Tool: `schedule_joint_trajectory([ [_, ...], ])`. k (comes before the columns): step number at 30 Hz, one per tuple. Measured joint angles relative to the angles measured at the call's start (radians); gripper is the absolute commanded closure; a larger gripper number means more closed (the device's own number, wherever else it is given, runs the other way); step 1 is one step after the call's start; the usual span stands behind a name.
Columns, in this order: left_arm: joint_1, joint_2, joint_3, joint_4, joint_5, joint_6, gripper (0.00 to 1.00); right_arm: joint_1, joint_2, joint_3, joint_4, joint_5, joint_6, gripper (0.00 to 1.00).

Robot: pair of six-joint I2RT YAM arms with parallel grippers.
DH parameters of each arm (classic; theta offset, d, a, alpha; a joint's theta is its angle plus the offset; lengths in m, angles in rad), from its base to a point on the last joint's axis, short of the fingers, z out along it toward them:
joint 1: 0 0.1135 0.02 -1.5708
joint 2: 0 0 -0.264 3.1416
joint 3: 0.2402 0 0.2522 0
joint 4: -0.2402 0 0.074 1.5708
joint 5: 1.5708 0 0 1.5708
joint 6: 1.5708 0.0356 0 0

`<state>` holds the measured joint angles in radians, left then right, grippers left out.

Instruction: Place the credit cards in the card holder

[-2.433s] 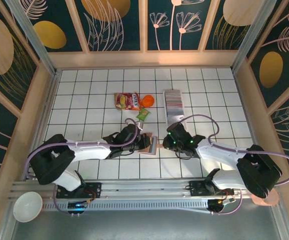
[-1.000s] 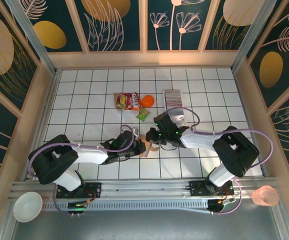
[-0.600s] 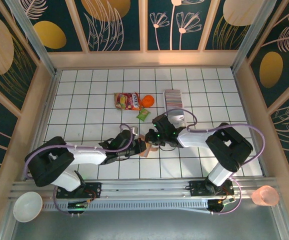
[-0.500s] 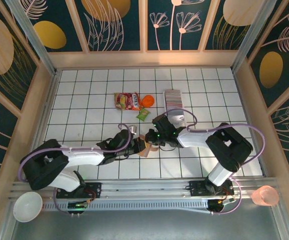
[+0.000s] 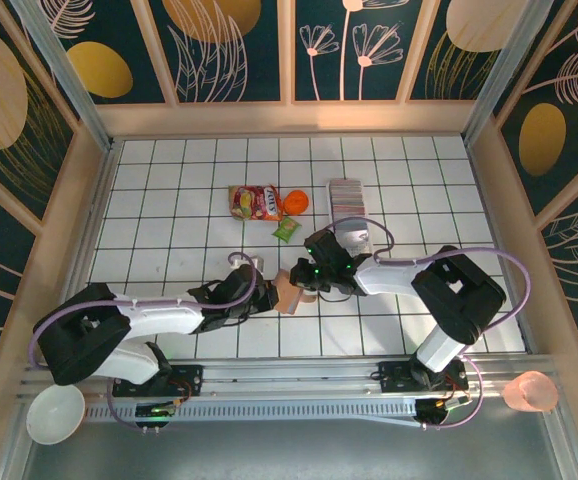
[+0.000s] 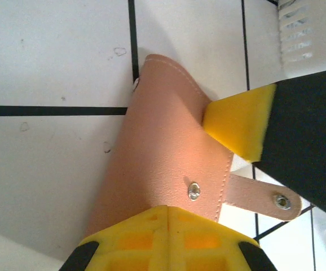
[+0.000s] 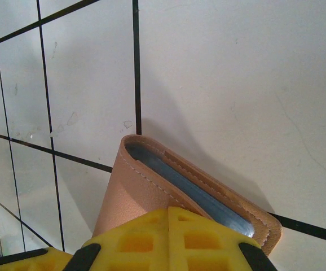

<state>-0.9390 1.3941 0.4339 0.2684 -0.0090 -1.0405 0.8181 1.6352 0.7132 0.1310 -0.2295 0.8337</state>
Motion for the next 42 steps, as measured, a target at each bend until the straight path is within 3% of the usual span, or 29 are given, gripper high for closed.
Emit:
schedule_joint_trajectory([
  [17, 0.000, -0.026, -0.049, 0.021, 0.011, 0.000, 1.00, 0.003, 0.000, 0.022, -0.038, 0.013, -0.018, 0.99],
  [27, 0.000, 0.019, -0.036, 0.055, 0.026, 0.000, 1.00, 0.007, -0.018, 0.078, -0.119, 0.043, -0.048, 0.75],
  [35, 0.000, 0.044, -0.024, 0.075, 0.030, -0.001, 1.00, 0.020, -0.227, 0.088, -0.278, 0.155, -0.044, 0.59],
  [42, 0.000, 0.046, -0.024, 0.077, 0.031, -0.008, 1.00, 0.020, -0.395, -0.065, -0.338, 0.179, 0.038, 0.57],
])
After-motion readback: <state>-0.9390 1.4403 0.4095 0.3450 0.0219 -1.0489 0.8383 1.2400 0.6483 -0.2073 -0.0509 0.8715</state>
